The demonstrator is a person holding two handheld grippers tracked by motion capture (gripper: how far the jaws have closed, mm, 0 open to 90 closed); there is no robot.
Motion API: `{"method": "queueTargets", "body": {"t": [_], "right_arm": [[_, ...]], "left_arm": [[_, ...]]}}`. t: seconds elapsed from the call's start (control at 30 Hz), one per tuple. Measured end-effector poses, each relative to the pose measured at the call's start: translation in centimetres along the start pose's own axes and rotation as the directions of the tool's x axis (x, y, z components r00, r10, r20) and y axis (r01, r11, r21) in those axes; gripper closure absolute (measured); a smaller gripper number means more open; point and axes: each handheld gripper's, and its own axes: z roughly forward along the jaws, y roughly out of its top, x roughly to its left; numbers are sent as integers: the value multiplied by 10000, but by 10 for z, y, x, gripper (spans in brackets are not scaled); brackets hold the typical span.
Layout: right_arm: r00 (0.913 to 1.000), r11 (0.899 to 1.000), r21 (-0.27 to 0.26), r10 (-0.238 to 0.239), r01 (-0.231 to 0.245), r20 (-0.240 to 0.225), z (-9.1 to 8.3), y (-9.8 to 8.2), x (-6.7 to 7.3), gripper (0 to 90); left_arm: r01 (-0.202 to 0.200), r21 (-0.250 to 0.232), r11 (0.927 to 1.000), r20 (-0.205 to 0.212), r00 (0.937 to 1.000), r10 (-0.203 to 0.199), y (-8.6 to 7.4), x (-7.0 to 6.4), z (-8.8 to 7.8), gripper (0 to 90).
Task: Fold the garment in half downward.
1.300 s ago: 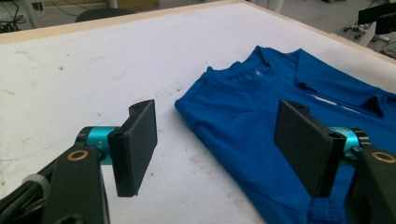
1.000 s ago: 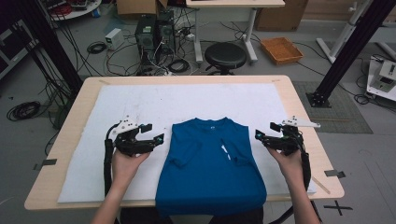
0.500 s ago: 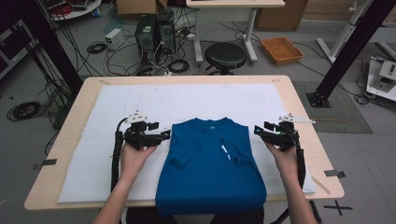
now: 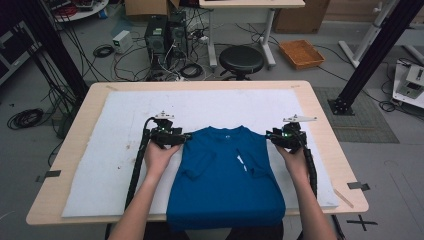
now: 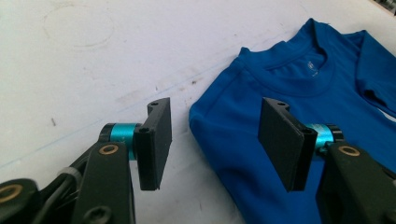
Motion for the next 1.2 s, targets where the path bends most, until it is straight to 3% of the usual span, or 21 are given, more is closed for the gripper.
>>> {"method": "queueTargets", "body": {"t": [0.07, 0.13, 0.23, 0.37, 0.4, 0.5, 0.6, 0.73, 0.87, 1.07, 1.2], "right_arm": [[10000, 9999, 111, -21, 21, 7, 5, 0, 1, 634], [9999, 9994, 325, -106, 105, 31, 16, 3, 5, 642], [9996, 9986, 464, -274, 270, 80, 21, 6, 8, 644], [9989, 9971, 619, -452, 447, 79, 30, 16, 15, 651], [9969, 9949, 712, -737, 716, 265, 35, 18, 17, 667], [9962, 9890, 1247, -833, 793, 268, 44, 17, 17, 670], [9949, 9845, 1512, -949, 890, 327, 47, 15, 18, 717], [9910, 9801, 1512, -1329, 1287, 178, 47, 15, 20, 833], [9935, 9825, 1473, -1113, 1137, -246, 48, 16, 13, 864], [9946, 9834, 1507, -957, 1009, -410, 46, 19, 7, 879], [9951, 9888, 1178, -871, 919, -458, 43, 22, 5, 841]], "left_arm": [[-70, -112, 9999, -6, 10000, 70, 2, -1, 4, 445], [-111, 127, 9999, 27, 9999, 111, 6, -2, 8, 444], [-447, 585, 9973, -252, 9986, 462, 11, -6, 16, 444], [-391, 569, 9976, -184, 9990, 402, 15, -6, 24, 444], [-279, 740, 9969, -244, 9993, 298, 14, -4, 26, 445], [-147, 976, 9951, -241, 9996, 171, 11, -1, 29, 471], [-283, 1052, 9940, -301, 9990, 316, 11, -2, 29, 510], [-654, 1212, 9905, -506, 9961, 719, 11, -4, 29, 624], [-594, 1232, 9906, -490, 9966, 659, 11, -3, 28, 672], [-601, 981, 9934, -383, 9972, 641, 14, -4, 27, 622], [-864, 1031, 9909, -423, 9949, 911, 18, -7, 30, 573]]}}
